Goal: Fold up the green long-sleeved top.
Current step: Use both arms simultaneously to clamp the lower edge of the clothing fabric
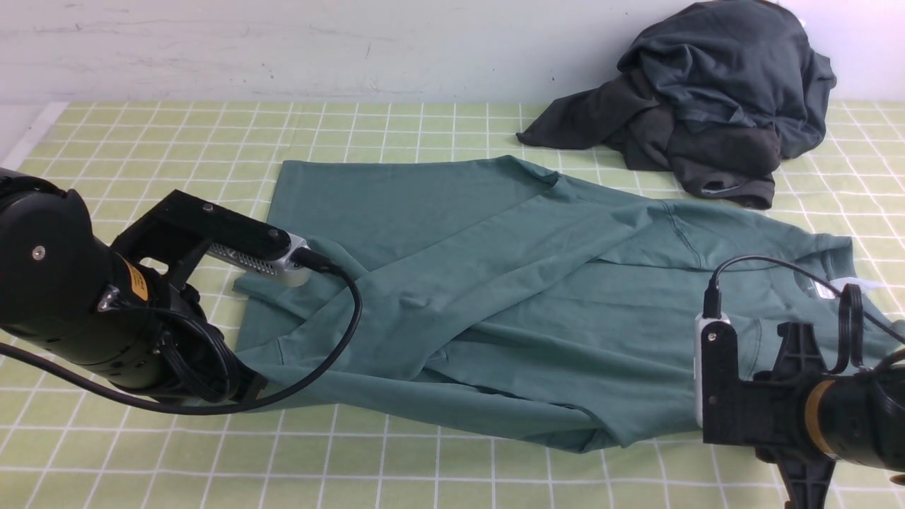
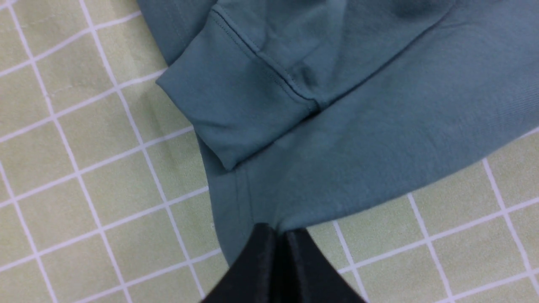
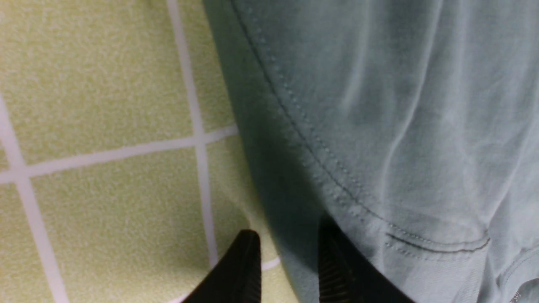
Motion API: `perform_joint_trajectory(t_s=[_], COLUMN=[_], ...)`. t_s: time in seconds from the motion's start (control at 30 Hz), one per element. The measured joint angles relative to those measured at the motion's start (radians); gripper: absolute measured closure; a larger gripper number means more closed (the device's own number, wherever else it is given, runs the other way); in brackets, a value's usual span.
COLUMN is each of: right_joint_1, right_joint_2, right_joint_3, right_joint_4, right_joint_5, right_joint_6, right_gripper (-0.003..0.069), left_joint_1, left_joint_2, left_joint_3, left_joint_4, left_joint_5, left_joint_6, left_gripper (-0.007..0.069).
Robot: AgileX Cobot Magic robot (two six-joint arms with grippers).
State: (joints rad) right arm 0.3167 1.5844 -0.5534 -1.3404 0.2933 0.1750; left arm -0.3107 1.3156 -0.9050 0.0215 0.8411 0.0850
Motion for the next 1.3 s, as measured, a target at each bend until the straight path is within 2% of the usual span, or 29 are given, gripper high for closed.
perform_joint_trajectory(t_s=[0.1, 0.13, 0.17, 0.23, 0.33, 0.53, 0.63, 0.7, 0.77, 0.8, 0.83, 0.87, 0.97, 1.03, 1.13, 1.3], right_joint_1=[0.0, 0.0, 0.0, 0.0, 0.0, 0.0, 0.0, 0.0, 0.0, 0.0, 0.0, 0.0, 0.0, 0.0, 0.0, 0.0], right_joint_2=[0.003, 0.003, 0.003, 0.003, -0.003, -0.031, -0.031, -0.031, -0.031, -0.031, -0.031, -0.031, -0.031, -0.031, -0.031, -0.031], right_joint_3=[0.0, 0.0, 0.0, -0.002, -0.01, -0.12, -0.182, -0.231, -0.264, -0.267, -0.285, -0.287, -0.29, -0.29, -0.29, -0.29], right_joint_4=[0.0, 0.0, 0.0, 0.0, 0.0, 0.047, 0.134, 0.299, 0.495, 0.515, 0.698, 0.755, 1.0, 1.087, 1.153, 1.085], right_joint_5=[-0.002, -0.002, -0.002, 0.0, 0.012, 0.211, 0.244, 0.257, 0.284, 0.289, 0.343, 0.364, 0.472, 0.497, 0.511, 0.514], right_joint_6=[0.002, 0.002, 0.015, 0.03, 0.053, 0.144, 0.166, 0.152, 0.053, 0.022, -0.13, -0.194, -0.582, -0.722, -0.872, -0.879], right_gripper=[0.0536, 0.0536, 0.0603, 0.0646, 0.0666, 0.0671, 0.0671, 0.0671, 0.0671, 0.0671, 0.0671, 0.0671, 0.0672, 0.0672, 0.0666, 0.0608], left_joint_1=[0.0, 0.0, 0.0, 0.0, 0.0, 0.001, 0.001, 0.001, 0.001, 0.001, 0.001, 0.001, 0.001, 0.001, 0.001, 0.001], left_joint_2=[0.0, 0.0, 0.0, 0.0, 0.0, 0.001, 0.006, 0.016, 0.026, 0.028, 0.037, 0.042, 0.066, 0.083, 0.118, 0.175], left_joint_3=[0.0, 0.0, 0.0, 0.0, 0.0, -0.037, -0.077, -0.114, -0.131, -0.132, -0.137, -0.138, -0.139, -0.139, -0.14, -0.15], left_joint_4=[0.0, 0.0, 0.0, 0.0, 0.0, 0.015, 0.015, 0.015, 0.016, 0.016, 0.017, 0.019, 0.023, 0.023, 0.024, 0.027], left_joint_5=[0.0, 0.0, 0.0, 0.0, 0.0, -0.001, 0.0, 0.003, 0.005, 0.006, 0.008, 0.007, -0.034, -0.07, -0.136, -0.183], left_joint_6=[0.0, 0.0, 0.0, 0.0, 0.0, -0.003, -0.015, -0.034, -0.041, -0.043, -0.045, -0.046, -0.052, -0.058, -0.085, -0.114], left_gripper=[0.0625, 0.0625, 0.0625, 0.0625, 0.0625, 0.0625, 0.0625, 0.0625, 0.0625, 0.0625, 0.0625, 0.0625, 0.0625, 0.0625, 0.0625, 0.0625])
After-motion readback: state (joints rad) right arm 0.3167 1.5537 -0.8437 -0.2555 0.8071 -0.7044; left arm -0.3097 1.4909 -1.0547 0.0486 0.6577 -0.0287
